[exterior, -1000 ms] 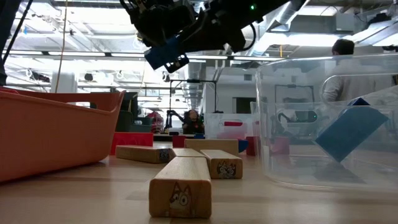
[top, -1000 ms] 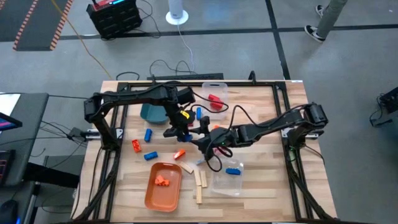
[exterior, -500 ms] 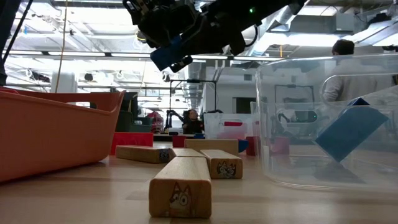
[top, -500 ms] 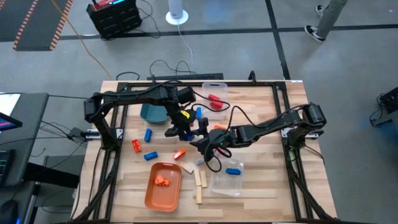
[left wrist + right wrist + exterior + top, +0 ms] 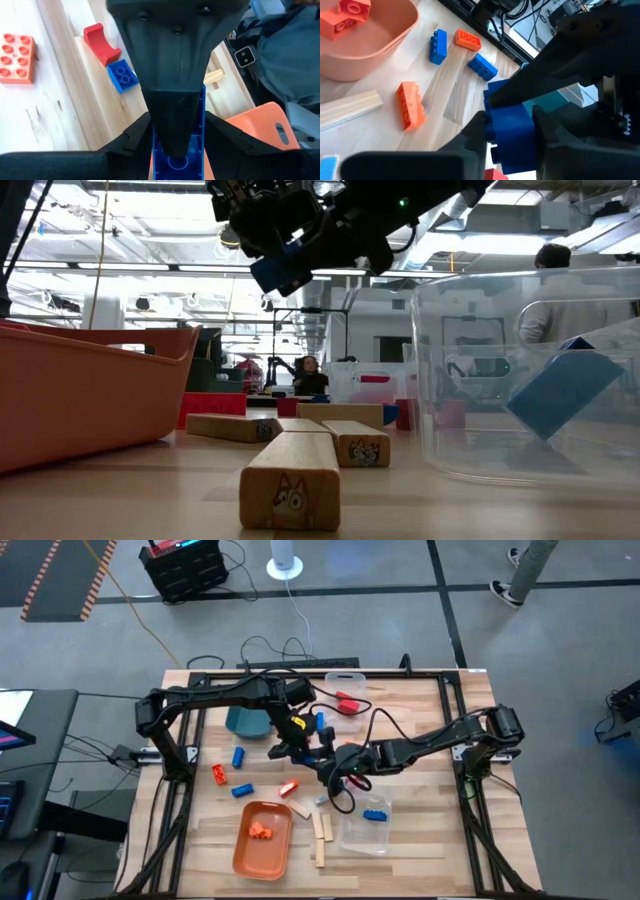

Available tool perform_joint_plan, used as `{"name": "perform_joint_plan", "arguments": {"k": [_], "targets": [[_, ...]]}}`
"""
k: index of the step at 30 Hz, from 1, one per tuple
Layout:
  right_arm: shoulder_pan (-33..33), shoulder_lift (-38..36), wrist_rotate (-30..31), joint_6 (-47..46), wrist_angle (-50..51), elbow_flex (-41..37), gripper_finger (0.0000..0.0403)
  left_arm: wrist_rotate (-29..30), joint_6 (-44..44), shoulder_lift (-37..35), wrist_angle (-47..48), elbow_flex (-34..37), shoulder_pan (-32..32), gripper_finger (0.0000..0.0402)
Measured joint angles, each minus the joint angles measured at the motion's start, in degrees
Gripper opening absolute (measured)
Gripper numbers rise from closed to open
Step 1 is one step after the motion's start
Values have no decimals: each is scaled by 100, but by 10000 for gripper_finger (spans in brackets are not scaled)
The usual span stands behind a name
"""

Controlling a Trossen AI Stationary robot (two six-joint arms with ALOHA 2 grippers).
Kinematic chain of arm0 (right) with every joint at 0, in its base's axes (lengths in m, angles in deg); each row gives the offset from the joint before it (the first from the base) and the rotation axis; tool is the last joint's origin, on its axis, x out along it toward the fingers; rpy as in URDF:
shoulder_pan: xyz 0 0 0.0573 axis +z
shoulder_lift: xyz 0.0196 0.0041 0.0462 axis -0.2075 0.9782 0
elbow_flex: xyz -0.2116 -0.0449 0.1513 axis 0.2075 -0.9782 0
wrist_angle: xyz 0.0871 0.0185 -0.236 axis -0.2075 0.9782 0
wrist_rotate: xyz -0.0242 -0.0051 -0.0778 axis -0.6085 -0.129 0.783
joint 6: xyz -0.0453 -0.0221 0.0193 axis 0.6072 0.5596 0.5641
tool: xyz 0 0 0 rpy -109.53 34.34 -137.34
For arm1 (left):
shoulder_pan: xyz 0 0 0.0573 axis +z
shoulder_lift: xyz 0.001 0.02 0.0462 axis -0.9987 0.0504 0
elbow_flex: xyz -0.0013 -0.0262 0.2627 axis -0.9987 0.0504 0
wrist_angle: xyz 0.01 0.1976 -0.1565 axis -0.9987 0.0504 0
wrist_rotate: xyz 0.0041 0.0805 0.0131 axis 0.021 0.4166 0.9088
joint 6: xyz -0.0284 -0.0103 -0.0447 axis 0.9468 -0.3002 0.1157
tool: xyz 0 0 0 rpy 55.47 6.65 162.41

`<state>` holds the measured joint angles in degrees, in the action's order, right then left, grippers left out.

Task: Sort blocks
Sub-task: Put the blue game piece into the bottom transparent bin

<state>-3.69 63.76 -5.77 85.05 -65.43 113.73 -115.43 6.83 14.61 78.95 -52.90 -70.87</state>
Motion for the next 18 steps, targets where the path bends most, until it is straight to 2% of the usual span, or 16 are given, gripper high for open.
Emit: {"name": "perform_joint_plan", "arguments": {"k": [5,9,14,18], "targets": [[76,1,34,-100,39,0,60,-1,355,0,-55,0,-2,143],[172,-30,146,-271,307,0,58,282,451,0,-130,0,-11,177],[314,-260,245,-792,1270,144,57,847,410,0,125,-81,-6,231],[494,-480,237,-1426,2207,273,57,1045,197,-15,737,-248,-15,247]]}}
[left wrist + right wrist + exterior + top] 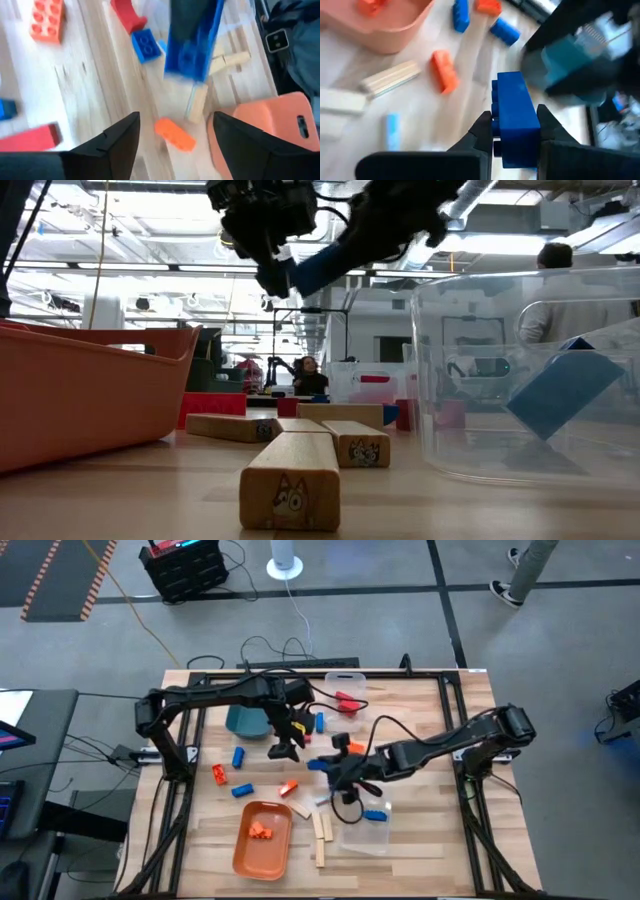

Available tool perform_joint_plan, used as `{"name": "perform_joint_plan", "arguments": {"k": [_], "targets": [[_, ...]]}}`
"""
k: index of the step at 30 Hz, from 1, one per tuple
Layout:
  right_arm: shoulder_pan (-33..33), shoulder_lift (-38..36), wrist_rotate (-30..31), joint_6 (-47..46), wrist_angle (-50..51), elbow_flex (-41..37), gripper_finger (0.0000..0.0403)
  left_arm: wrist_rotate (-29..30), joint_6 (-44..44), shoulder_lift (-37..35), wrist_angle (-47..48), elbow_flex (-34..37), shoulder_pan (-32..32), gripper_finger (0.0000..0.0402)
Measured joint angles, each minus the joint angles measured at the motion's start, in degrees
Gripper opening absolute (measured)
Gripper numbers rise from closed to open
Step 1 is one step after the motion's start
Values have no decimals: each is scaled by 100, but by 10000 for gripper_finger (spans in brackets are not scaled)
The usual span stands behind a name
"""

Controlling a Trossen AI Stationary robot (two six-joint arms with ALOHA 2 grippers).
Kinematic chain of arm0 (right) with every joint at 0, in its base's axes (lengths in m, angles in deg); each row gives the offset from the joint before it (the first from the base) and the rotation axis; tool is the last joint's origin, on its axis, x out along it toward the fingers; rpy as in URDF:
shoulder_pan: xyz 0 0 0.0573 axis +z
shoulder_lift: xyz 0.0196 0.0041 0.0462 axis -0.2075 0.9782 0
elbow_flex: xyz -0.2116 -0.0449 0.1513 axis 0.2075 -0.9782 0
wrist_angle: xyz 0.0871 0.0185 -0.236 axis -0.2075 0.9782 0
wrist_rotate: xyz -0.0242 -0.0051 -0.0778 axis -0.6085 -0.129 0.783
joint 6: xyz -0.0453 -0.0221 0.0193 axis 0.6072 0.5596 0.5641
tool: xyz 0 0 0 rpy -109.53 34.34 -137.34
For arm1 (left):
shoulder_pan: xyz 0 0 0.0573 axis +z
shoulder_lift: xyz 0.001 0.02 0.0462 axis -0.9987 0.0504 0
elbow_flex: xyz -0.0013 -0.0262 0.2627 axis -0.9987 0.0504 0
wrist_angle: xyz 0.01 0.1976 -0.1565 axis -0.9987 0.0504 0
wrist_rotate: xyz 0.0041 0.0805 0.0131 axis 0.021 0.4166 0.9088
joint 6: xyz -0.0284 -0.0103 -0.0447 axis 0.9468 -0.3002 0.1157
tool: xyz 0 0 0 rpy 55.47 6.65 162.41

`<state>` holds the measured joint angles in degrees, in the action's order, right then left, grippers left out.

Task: Sort blocks
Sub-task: Put the blue game piece into the bottom transparent bin

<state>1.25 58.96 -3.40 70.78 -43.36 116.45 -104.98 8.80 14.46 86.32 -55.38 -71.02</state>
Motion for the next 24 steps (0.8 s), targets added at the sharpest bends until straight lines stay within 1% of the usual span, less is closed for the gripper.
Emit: {"name": "perform_joint_plan", "arguments": {"k": [3,7,10,14,19,22,24], "targets": [[207,-187,-218,-699,771,53,57,212,7,-173,198,61,-40,244],[527,-488,-848,-1904,1717,81,57,830,112,-574,209,424,-269,231],[757,-686,-1243,-2908,2202,81,57,1247,163,-1002,63,816,-494,221],[946,-756,-1371,-3959,2579,84,65,1571,330,-1682,-523,1548,-691,215],[950,-370,-1369,-4417,2808,84,79,1793,409,-2547,-1336,2500,-686,214],[894,-59,-1414,-4493,3034,84,91,1986,576,-2915,-1560,2915,-630,214],[844,90,-1617,-4534,3142,81,104,2088,734,-3135,-1590,3067,-616,214]]}}
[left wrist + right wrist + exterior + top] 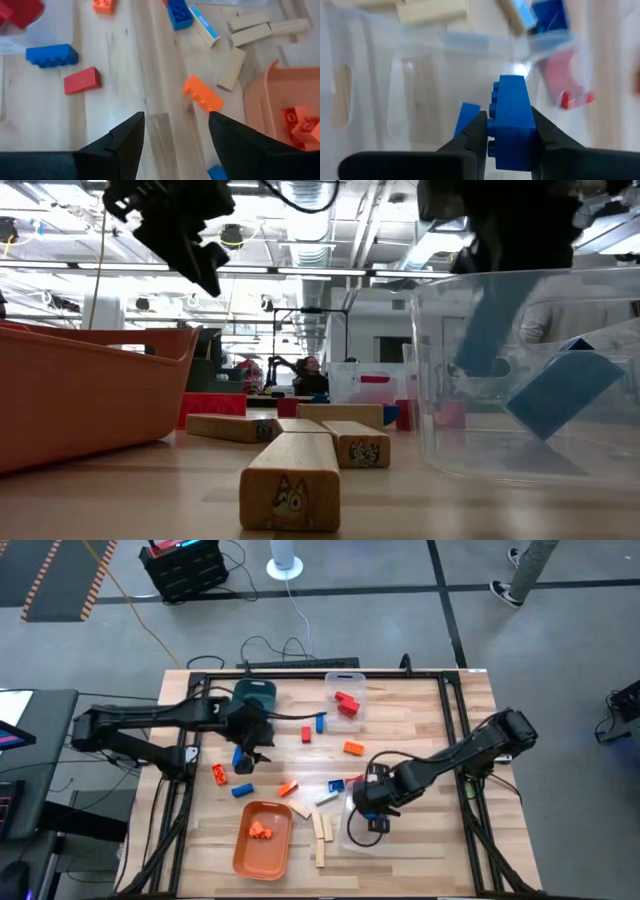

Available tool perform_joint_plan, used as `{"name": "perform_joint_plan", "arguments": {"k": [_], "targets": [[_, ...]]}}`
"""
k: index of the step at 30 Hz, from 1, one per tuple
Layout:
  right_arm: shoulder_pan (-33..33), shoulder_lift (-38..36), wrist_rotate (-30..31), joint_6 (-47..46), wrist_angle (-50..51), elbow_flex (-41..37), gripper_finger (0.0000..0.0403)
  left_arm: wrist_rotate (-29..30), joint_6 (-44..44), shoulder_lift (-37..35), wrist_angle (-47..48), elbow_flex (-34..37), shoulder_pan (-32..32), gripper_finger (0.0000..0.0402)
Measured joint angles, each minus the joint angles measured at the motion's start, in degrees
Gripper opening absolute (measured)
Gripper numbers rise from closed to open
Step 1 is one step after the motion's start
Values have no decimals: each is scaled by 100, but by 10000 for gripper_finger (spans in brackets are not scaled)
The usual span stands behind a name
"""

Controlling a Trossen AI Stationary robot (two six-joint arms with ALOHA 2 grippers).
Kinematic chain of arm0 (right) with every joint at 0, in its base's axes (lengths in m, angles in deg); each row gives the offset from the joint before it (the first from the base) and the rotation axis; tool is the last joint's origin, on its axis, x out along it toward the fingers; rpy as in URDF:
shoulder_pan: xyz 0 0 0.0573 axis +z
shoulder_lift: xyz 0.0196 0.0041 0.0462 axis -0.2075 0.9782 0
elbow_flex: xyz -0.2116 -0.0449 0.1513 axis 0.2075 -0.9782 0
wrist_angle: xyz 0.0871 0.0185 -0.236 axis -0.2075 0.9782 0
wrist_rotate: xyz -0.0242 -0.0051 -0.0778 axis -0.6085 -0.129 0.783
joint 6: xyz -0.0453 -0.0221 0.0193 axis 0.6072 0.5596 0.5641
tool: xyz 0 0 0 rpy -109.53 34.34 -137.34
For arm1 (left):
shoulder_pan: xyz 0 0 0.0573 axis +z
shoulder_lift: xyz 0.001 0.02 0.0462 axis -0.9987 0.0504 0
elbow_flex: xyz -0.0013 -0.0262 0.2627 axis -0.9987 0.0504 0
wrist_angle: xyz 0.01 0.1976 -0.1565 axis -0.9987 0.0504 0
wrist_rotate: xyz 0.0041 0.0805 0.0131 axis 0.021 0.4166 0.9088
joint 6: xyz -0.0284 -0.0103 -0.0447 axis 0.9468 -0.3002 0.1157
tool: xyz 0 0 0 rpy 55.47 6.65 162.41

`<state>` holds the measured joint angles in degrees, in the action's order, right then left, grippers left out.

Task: Sort blocks
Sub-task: Put the blue game piece into the bottom transparent bin, then put the orange game piece into the orange bin

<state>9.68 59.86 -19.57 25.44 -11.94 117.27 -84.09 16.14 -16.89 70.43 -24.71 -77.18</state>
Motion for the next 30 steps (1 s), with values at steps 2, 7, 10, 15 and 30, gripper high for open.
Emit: {"name": "perform_joint_plan", "arguments": {"k": [2,7,10,15,30], "targets": [[-94,37,-222,-8,21,-2,123,128,148,-191,4,110,0,214],[-265,-117,-385,-23,35,-2,179,473,444,-466,-12,162,-27,214],[-348,-347,-418,-17,327,12,205,540,507,-504,-23,162,-27,214],[-444,-834,-138,184,406,35,218,540,531,-437,-29,162,-27,214],[-1526,-1746,1152,1022,-773,-1461,200,651,573,-354,6,162,-27,214]]}}
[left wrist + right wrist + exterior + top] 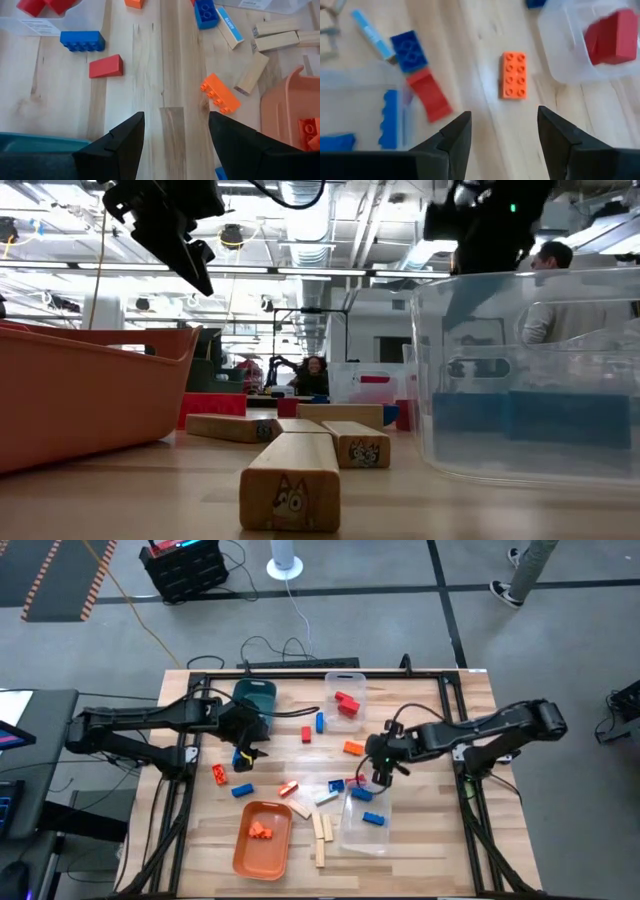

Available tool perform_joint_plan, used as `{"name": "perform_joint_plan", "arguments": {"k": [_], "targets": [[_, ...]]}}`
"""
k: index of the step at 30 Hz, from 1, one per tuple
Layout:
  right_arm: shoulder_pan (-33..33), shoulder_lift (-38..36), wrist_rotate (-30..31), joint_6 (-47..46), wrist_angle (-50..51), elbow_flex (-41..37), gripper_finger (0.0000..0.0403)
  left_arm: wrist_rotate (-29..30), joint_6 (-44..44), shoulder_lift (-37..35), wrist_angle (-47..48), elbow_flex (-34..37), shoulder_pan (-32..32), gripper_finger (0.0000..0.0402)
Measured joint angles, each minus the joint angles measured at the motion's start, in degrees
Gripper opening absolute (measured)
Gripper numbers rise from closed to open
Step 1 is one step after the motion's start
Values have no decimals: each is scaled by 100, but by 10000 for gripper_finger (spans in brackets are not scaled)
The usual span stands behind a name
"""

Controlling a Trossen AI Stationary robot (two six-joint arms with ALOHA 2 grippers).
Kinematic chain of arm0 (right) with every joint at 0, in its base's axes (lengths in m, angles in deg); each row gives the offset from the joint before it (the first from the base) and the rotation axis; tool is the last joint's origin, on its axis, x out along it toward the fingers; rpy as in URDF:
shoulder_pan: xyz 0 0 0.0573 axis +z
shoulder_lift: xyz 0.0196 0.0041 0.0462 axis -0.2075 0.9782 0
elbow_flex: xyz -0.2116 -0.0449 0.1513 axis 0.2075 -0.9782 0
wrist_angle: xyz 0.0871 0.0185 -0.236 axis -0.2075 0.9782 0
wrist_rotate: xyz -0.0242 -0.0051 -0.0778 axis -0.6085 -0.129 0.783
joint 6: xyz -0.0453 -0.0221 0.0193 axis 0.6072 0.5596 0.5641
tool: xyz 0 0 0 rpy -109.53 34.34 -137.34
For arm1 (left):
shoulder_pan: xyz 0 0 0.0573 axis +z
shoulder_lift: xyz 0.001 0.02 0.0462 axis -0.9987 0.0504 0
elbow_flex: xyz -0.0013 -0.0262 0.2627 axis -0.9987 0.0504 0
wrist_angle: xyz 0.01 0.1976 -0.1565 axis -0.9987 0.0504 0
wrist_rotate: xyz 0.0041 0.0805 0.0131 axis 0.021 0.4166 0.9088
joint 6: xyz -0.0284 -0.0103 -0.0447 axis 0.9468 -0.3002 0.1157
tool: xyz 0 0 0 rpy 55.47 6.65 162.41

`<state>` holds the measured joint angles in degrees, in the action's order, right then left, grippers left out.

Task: Sort blocks
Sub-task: Put the orange game piece into the orange bin

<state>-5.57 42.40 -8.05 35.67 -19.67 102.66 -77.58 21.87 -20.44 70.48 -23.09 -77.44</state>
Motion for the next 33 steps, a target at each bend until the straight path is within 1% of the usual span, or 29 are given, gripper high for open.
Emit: {"name": "perform_joint_plan", "arguments": {"k": [6,10,14,16,20,28,33], "targets": [[-554,-426,-89,169,-1261,-972,207,4,-35,0,2,2,0,214],[-867,-360,-86,184,-1829,-1332,215,7,-40,0,-1,2,0,214],[-1076,-60,-119,196,-2315,-1548,226,9,-59,0,-5,2,0,214],[-1179,153,-274,196,-2397,-1553,233,9,-55,0,-5,2,0,214],[-1268,547,-630,446,-3041,-1549,246,9,-27,0,-1,2,0,214],[-1214,1235,-655,933,-4092,-1549,256,8,39,0,170,4,0,214],[-1222,1662,-650,944,-4282,-1549,256,7,42,0,262,4,0,214]]}}
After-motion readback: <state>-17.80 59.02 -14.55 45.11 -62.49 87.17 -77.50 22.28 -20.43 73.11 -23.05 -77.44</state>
